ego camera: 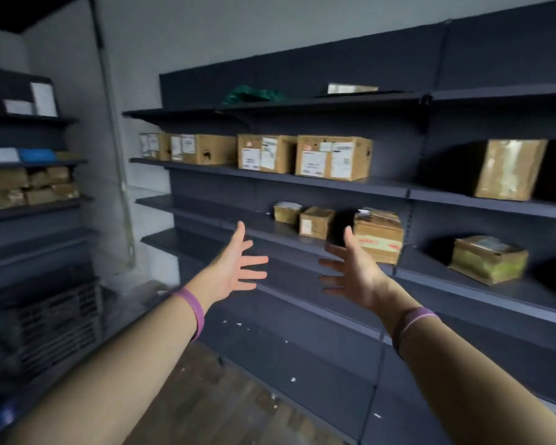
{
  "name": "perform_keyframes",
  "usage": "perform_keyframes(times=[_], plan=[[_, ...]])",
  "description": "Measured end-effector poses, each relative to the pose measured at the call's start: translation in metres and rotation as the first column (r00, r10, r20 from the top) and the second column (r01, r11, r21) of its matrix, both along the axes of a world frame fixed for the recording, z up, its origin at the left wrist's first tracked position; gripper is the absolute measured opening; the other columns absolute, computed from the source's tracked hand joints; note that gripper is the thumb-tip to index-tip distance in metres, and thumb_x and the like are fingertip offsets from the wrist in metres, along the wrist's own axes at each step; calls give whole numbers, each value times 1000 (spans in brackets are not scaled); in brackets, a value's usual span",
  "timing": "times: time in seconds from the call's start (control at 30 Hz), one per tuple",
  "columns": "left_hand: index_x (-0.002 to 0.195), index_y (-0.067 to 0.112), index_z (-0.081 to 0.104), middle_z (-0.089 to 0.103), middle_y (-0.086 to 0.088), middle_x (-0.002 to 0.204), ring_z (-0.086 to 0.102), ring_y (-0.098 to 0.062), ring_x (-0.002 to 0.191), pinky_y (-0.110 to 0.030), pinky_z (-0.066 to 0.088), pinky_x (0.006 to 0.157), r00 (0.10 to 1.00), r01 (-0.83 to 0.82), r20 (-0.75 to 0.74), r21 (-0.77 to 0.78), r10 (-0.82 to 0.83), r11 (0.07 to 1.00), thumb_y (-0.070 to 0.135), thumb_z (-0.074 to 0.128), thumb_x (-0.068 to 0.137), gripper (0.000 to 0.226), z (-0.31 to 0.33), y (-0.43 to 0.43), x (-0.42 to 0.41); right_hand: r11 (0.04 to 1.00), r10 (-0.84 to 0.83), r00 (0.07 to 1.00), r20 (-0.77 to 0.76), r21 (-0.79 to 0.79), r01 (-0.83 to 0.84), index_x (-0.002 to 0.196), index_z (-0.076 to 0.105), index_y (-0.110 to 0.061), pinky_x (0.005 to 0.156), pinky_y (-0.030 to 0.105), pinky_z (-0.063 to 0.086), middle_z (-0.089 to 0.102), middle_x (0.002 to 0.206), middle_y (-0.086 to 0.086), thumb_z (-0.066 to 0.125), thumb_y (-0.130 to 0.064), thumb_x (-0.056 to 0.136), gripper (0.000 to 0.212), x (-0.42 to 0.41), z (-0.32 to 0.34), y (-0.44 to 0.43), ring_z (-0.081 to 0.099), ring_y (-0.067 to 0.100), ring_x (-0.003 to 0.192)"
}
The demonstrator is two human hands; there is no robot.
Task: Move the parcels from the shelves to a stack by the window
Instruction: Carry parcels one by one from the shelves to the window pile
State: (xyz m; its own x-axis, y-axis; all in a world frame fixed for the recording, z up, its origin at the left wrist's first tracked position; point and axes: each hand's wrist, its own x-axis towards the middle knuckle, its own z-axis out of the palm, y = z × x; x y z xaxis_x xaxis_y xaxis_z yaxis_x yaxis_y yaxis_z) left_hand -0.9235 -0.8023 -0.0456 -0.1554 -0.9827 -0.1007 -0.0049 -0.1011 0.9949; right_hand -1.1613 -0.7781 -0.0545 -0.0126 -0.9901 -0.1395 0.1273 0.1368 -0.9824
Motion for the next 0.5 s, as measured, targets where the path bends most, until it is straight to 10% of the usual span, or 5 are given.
perform_keyframes(times=[0.5], plan=[[153,26,30,60,-8,135,63,-34,113,-49,45,98,960,-274,-28,100,278,956,77,19,90,82,-38,-139,214,959,285,954,-95,30,-283,153,36,-25,101,52,41,38,157,11,29,-82,87,87,226,-1,-206,39,44,139]])
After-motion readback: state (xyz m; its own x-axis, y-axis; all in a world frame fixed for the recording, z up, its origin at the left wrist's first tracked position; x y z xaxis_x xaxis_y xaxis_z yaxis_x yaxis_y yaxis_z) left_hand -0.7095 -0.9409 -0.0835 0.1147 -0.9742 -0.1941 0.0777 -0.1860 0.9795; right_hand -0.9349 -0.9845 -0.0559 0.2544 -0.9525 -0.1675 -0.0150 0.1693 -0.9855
